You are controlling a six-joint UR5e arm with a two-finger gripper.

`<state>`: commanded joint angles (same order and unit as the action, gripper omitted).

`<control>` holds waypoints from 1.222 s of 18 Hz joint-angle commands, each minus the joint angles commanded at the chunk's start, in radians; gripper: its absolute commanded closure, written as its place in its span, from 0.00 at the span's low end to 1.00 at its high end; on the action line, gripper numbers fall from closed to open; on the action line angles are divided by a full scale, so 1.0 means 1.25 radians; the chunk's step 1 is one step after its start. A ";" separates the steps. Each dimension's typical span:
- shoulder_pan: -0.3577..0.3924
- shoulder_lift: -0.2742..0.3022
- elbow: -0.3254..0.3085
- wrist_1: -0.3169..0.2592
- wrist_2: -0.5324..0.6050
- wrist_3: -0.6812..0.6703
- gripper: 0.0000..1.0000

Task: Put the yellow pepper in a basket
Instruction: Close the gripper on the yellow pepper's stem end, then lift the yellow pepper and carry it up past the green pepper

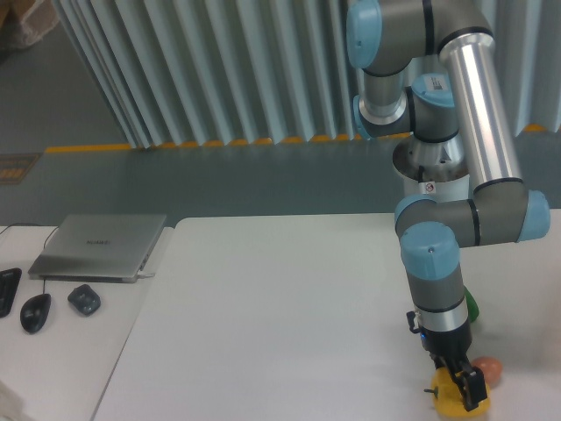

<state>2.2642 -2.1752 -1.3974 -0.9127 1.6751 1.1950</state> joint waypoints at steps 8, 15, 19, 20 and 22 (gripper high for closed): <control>0.012 0.098 -0.013 -0.124 -0.002 0.000 0.41; 0.048 0.204 -0.036 -0.288 -0.006 0.002 0.41; 0.093 0.238 -0.034 -0.369 -0.007 0.027 0.41; 0.111 0.249 -0.033 -0.392 -0.006 0.077 0.41; 0.137 0.260 -0.032 -0.395 -0.005 0.171 0.41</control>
<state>2.4359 -1.8500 -1.4374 -1.4067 1.6690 1.4093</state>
